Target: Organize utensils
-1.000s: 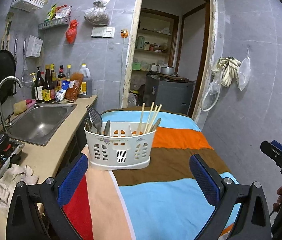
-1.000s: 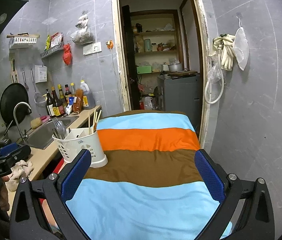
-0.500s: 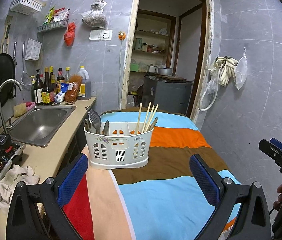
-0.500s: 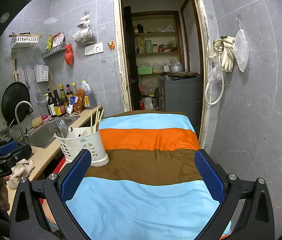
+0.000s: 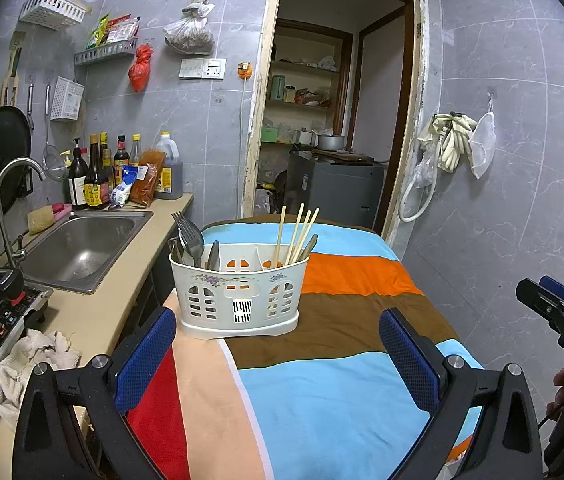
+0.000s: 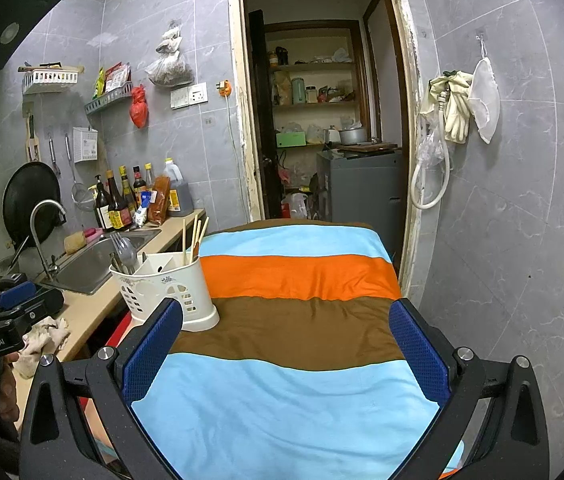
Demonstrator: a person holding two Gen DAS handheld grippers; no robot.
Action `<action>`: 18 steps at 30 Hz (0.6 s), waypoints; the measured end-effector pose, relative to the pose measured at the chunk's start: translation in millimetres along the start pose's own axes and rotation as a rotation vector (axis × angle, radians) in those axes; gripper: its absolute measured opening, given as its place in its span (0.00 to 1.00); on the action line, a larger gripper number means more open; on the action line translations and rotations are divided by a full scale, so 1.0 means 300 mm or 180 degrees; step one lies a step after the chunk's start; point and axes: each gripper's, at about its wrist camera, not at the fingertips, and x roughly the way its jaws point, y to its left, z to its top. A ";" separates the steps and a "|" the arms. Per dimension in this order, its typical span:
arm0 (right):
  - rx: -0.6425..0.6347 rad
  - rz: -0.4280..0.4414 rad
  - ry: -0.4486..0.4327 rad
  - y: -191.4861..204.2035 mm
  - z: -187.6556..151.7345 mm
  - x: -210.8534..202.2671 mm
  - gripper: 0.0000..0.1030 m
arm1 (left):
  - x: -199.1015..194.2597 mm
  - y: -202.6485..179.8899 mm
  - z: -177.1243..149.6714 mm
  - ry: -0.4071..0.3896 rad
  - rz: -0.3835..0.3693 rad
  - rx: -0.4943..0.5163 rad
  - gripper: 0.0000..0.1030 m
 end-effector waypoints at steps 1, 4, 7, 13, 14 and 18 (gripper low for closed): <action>0.0000 0.0000 0.0000 0.000 0.003 0.004 0.98 | 0.000 0.001 0.000 -0.0002 -0.0001 0.0001 0.99; 0.0000 0.0000 0.0003 0.000 -0.001 -0.002 0.98 | 0.001 0.002 0.001 -0.0001 -0.0002 0.0002 0.99; 0.0001 0.0001 0.0002 0.000 0.004 0.004 0.98 | 0.001 0.003 0.001 0.0001 -0.0002 0.0002 0.99; 0.0001 0.0001 0.0003 -0.002 0.003 0.000 0.98 | 0.001 0.002 0.000 0.0001 -0.0002 0.0004 0.99; -0.0001 0.0003 0.0002 -0.002 0.002 -0.001 0.98 | 0.000 0.002 0.000 -0.0002 -0.0002 0.0004 0.99; -0.0001 0.0003 0.0004 -0.002 0.002 0.000 0.98 | 0.000 0.002 0.000 0.0000 -0.0001 0.0003 0.99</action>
